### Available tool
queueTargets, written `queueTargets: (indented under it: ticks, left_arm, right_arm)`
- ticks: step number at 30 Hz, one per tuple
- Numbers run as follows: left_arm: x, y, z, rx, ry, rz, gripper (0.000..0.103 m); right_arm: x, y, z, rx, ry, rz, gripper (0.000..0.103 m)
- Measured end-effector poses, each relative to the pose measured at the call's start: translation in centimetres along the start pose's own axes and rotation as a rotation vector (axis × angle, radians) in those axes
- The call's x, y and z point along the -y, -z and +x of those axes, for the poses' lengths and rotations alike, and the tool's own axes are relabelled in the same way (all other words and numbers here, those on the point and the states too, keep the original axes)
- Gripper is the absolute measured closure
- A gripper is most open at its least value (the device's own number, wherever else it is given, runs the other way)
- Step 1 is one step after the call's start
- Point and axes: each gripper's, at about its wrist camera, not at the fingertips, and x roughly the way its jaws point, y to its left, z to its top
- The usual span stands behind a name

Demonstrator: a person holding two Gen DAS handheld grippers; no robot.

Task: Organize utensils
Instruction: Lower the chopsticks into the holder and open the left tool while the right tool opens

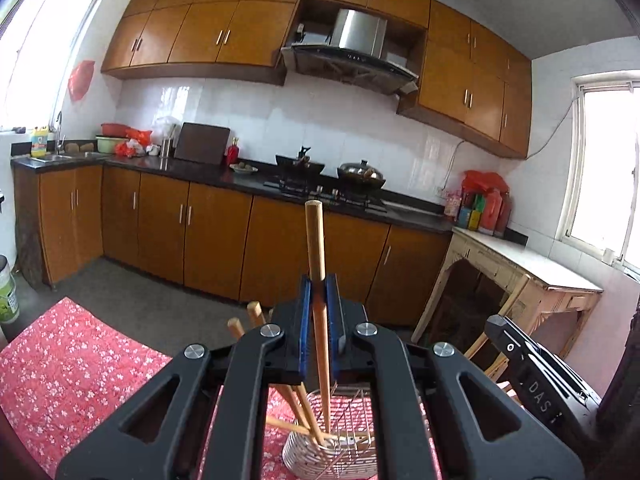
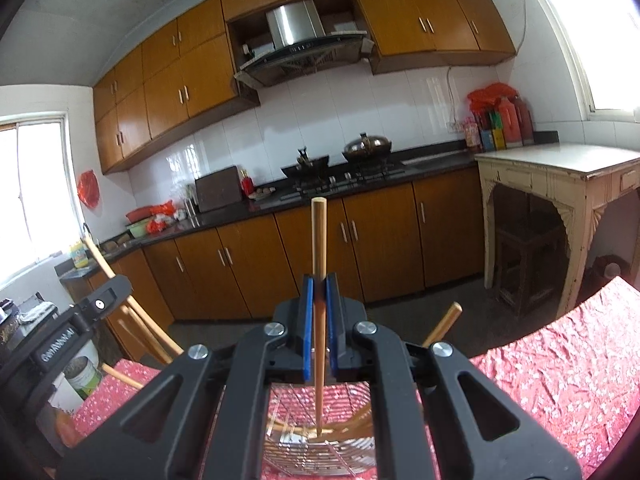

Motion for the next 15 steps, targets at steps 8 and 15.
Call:
queueTargets:
  ticks: [8,15]
  left_arm:
    - [-0.9,0.1,0.3,-0.073,0.002,-0.023,0.096]
    - [-1.4,-0.8,-1.3,-0.058,-0.010,-0.027,0.068]
  right_arm:
    - [1.3,0.8,0.2,-0.052,0.052,0.035,0.090]
    - [2.2,0.4,-2.0,-0.014,0.094,0.048,0.062]
